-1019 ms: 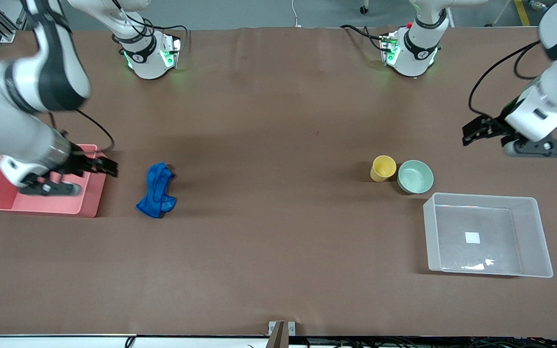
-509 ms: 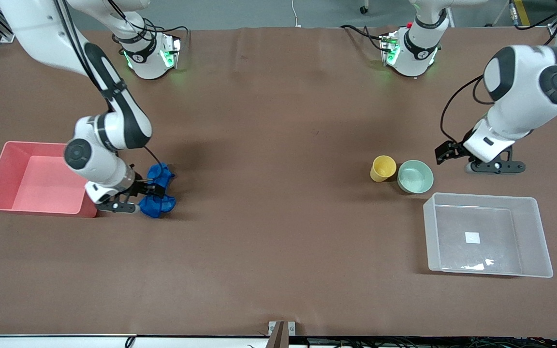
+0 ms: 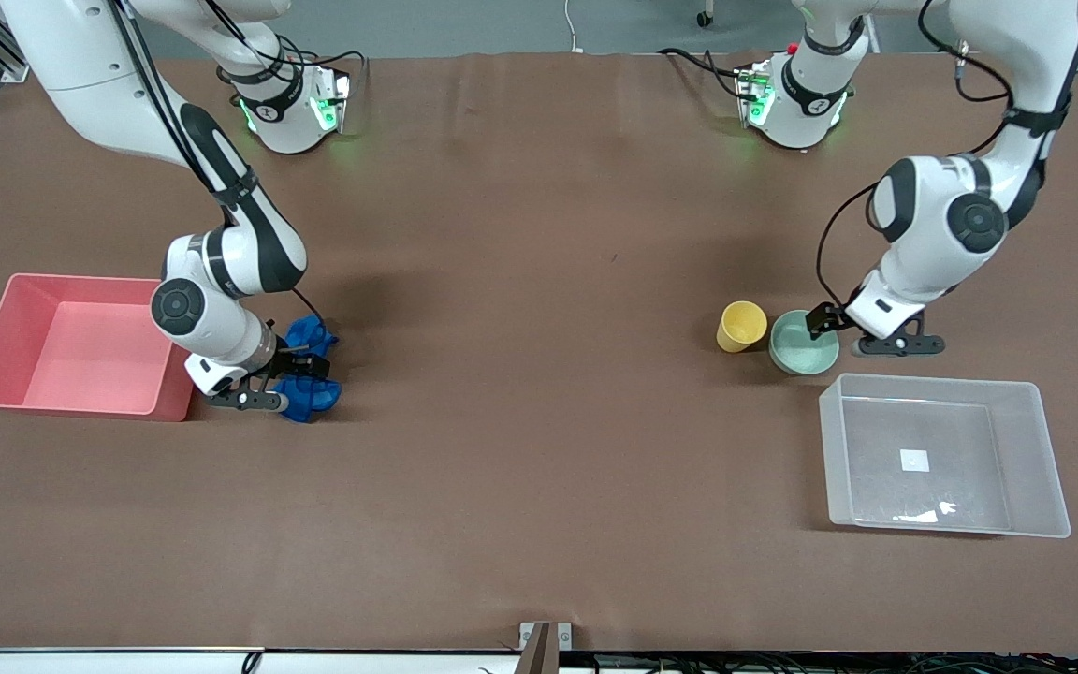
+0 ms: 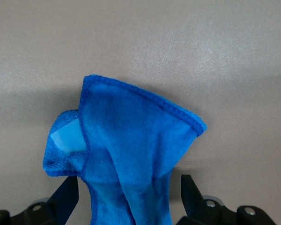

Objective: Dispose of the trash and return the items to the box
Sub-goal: 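Grasp the blue cloth with the right gripper while the left gripper grasps the bowl, then drop the cloth into the pink bin while the left gripper places the bowl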

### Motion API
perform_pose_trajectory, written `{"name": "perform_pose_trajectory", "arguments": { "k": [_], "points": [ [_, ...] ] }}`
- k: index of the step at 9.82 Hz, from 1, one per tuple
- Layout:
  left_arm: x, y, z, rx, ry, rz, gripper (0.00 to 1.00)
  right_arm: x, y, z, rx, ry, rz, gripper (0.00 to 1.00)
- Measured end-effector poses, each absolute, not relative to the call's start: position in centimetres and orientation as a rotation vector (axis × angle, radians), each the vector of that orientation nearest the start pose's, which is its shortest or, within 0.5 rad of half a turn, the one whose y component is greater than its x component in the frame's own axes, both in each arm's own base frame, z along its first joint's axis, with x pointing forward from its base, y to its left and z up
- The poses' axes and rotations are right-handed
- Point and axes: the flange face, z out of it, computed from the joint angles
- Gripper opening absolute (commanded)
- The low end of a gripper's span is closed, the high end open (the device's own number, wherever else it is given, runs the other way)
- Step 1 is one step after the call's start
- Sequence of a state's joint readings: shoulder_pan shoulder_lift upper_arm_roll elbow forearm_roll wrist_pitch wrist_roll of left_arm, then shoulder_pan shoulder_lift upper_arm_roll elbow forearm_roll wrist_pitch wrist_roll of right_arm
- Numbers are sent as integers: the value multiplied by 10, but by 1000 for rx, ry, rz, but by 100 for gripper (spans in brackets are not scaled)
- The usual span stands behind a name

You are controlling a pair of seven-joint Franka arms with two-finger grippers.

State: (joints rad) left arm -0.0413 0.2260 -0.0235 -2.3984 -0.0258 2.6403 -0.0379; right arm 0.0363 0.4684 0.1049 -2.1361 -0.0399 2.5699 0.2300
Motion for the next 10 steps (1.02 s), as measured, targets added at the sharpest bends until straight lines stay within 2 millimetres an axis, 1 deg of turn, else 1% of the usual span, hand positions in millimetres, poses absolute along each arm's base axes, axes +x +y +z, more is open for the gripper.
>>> {"name": "perform_pose_trajectory", "arguments": {
  "k": [1,2,3,4,6,7,8,9,10],
  "points": [
    [500,-30,210,-3159,0,-2,63,561,81,180,-3120,102,62,14],
    [499,-28,203,-3158,-6,12,35,560,81,179,-3120,104,67,1],
    [498,-27,199,-3157,-10,22,16,560,80,179,-3120,134,71,1],
    [499,-25,197,-3156,-17,25,2,560,79,179,-3119,177,74,1],
    [500,-23,198,-3156,-22,20,1,563,80,184,-3118,236,82,1],
    [501,-23,198,-3156,-24,17,1,569,83,199,-3124,272,141,1],
    [503,-21,202,-3156,-30,9,1,582,90,233,-3135,306,230,1],
    [505,-20,216,-3156,-32,26,1,600,92,288,-3147,334,305,1],
    [505,-17,240,-3155,-38,76,1,614,83,353,-3157,355,358,1]
  ]
}}
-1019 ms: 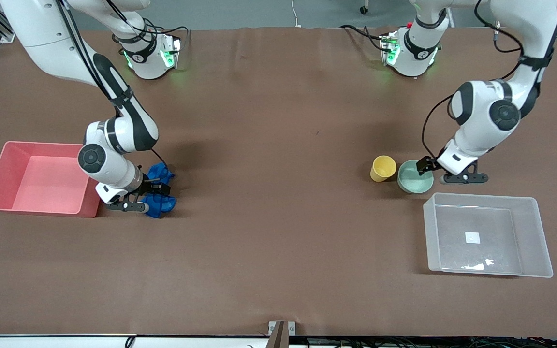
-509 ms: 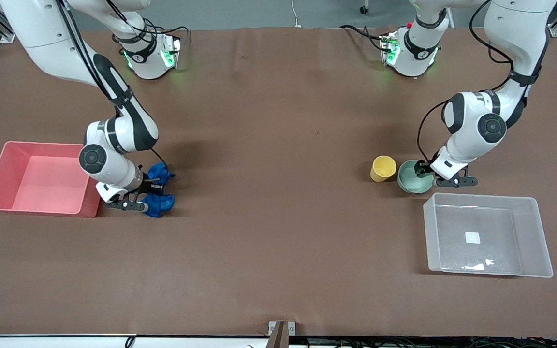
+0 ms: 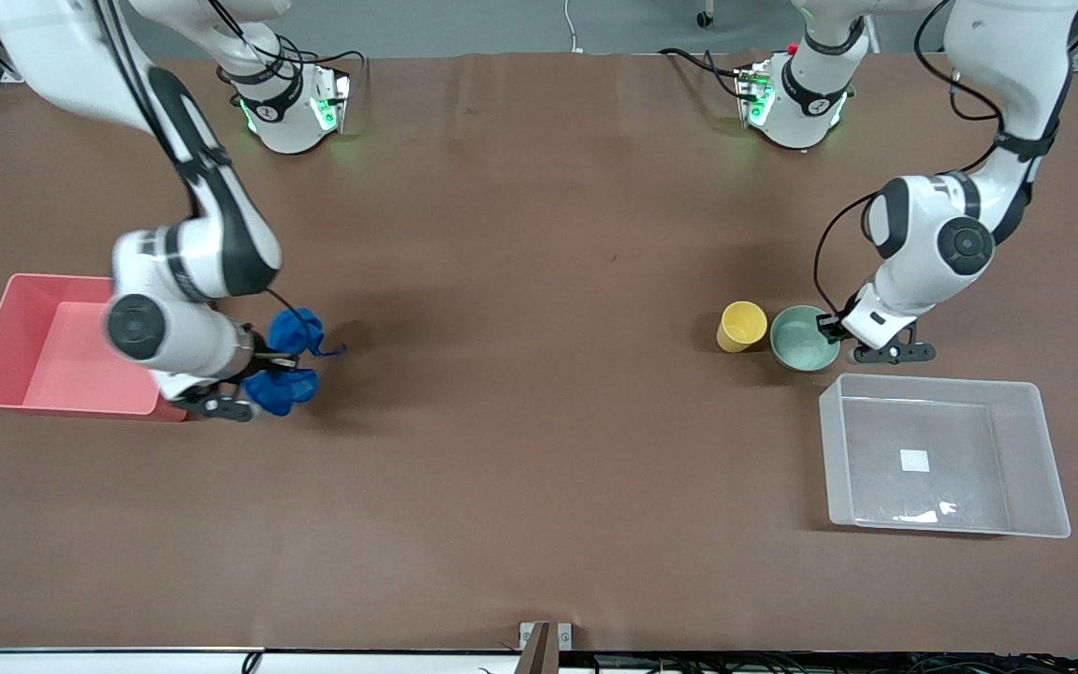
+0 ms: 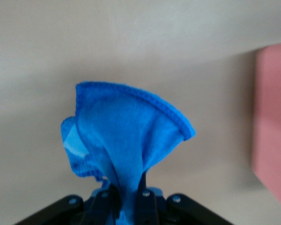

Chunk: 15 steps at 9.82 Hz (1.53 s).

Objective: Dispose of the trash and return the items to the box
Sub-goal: 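Drop the cloth into the pink bin while the left gripper places the bowl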

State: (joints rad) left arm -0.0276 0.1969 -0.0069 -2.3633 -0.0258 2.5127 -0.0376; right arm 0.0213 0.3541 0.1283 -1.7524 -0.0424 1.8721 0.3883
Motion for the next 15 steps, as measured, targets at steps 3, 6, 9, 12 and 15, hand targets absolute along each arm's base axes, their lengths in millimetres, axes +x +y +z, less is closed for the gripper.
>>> {"name": "perform_pose_trajectory", "arguments": {
  "k": [3,6,9,12,15],
  "points": [
    [505,7,330,-3158,-72,91,1,612,1,469,-3190,251,401,1],
    [566,44,377,-3147,-125,-33,1,589,-155,443,-3169,119,482,1],
    [655,69,351,-3132,-187,-84,1,571,-206,358,-3197,16,368,2],
    [680,105,304,-3154,-321,-46,1,547,-207,276,-3222,-29,275,9],
    [686,106,267,-3155,-217,23,4,534,-201,236,-3219,-51,297,100]
  ]
}}
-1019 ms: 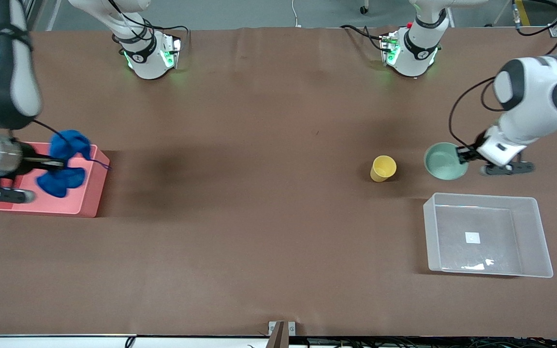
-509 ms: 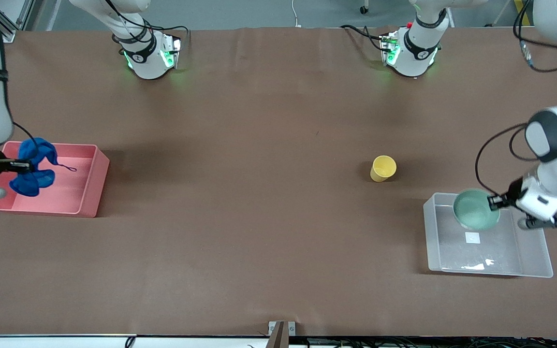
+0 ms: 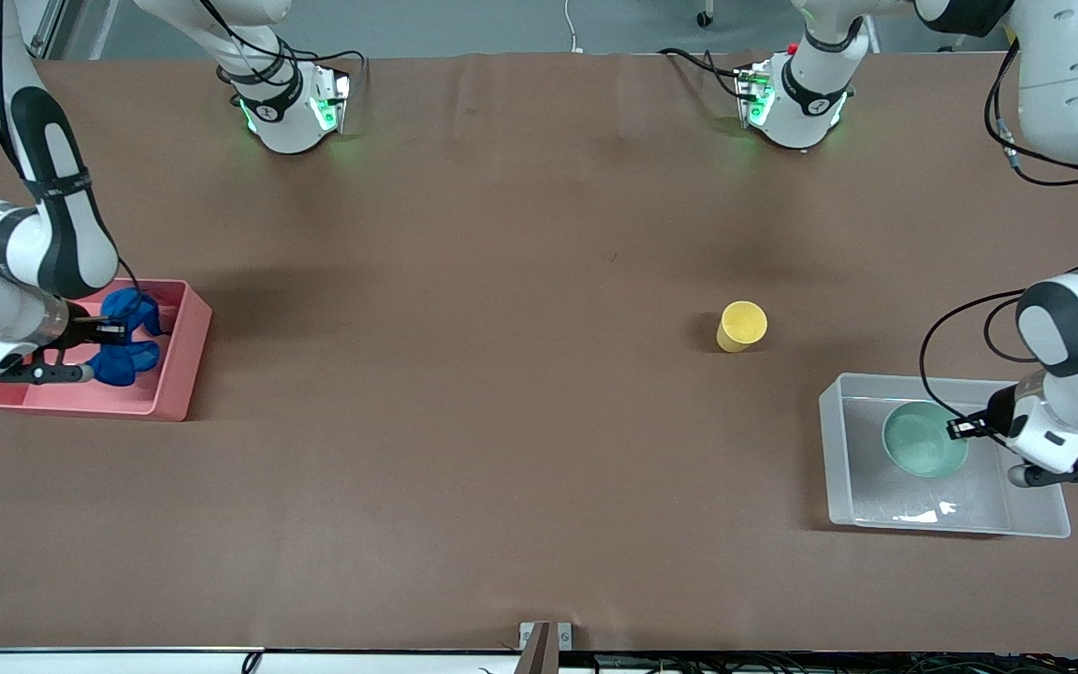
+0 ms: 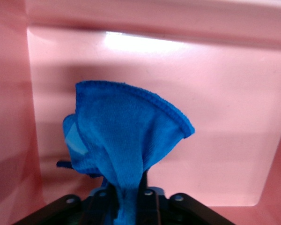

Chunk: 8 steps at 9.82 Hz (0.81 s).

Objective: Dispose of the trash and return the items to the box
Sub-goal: 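Drop the cloth into the pink bin while the left gripper places the bowl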

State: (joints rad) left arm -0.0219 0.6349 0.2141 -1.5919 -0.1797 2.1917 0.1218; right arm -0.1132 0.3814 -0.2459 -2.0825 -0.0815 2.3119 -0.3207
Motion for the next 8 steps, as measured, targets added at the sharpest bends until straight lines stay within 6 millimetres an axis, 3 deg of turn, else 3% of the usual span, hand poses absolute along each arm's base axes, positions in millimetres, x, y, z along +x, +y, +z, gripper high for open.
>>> {"name": "perform_pose_trajectory", "arguments": {
  "k": [1,2,3,4,6,8],
  "points": [
    [686,106,248,-3155,-190,39,4,535,-200,235,-3218,-56,300,100],
    [689,105,231,-3154,-173,23,17,537,-200,237,-3221,-57,290,100],
    [691,102,219,-3153,-164,12,63,542,-200,250,-3226,-49,261,100],
    [693,101,215,-3152,-161,4,97,551,-196,279,-3225,7,240,100],
    [702,100,236,-3154,-157,-59,100,573,-168,379,-3222,159,139,100],
    [707,83,303,-3173,-87,-117,100,569,-130,482,-3202,238,35,100]
  ]
}}
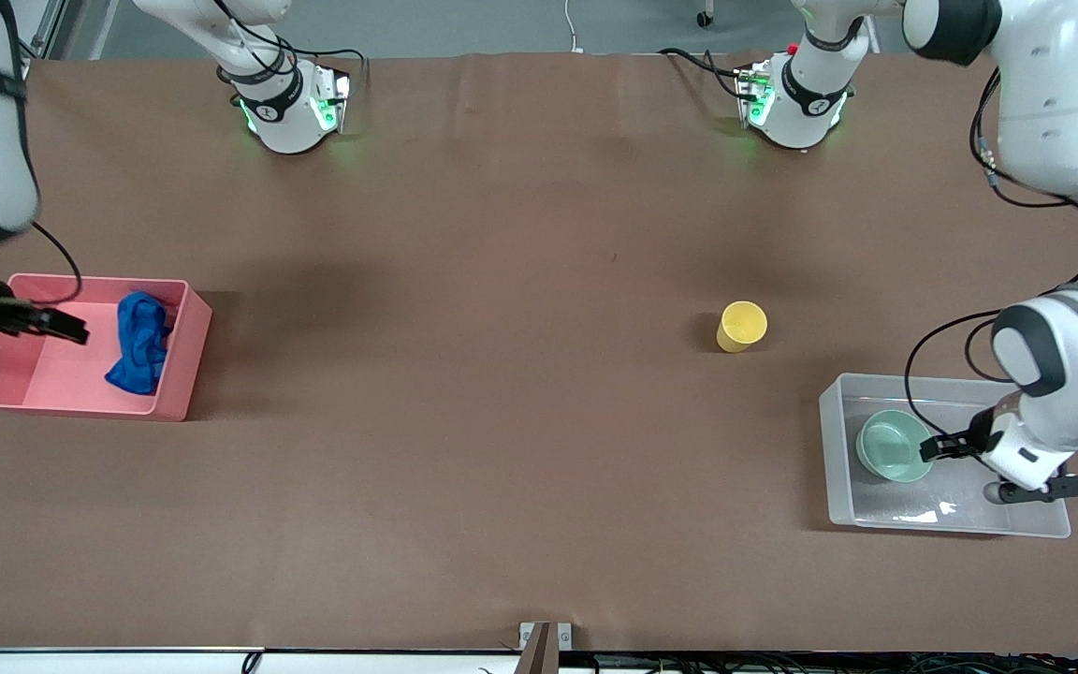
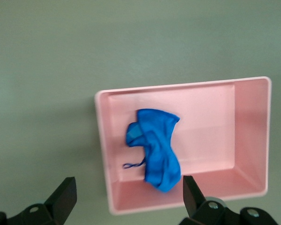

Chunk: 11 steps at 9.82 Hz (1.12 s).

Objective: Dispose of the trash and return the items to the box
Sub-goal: 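Open the left gripper and lift it away from the bowl, then lower the left gripper onto the yellow cup and grasp it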

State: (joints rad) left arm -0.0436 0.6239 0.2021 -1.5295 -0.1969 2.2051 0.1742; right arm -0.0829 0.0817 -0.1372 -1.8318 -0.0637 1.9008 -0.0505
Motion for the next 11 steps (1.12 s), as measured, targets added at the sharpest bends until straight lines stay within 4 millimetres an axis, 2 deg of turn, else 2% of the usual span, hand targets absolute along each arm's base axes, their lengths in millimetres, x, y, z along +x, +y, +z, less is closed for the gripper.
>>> {"name": "perform_pose_trajectory", "arguments": {
  "k": [1,2,4,5,6,7,8,9,11],
  "points": [
    [702,63,350,-3167,14,-115,100,560,-117,524,-3179,258,5,100],
    [694,35,394,-3165,94,-104,100,548,-112,564,-3162,265,2,100],
    [662,-17,468,-3195,123,-65,100,523,-107,654,-3151,270,-6,100],
    [640,-41,495,-3205,123,-63,100,516,-104,683,-3152,268,-42,100],
    [614,-61,511,-3210,125,-55,100,515,-102,689,-3153,263,-47,100],
    [587,-76,511,-3209,131,-31,100,519,-99,685,-3154,253,-32,100],
    [563,-88,499,-3204,132,-22,100,524,-95,679,-3155,240,-14,100],
    [546,-100,478,-3200,134,-41,100,527,-93,675,-3156,232,-5,100],
    [524,-120,414,-3198,134,-129,99,528,-94,675,-3156,235,-5,100]
  ]
}}
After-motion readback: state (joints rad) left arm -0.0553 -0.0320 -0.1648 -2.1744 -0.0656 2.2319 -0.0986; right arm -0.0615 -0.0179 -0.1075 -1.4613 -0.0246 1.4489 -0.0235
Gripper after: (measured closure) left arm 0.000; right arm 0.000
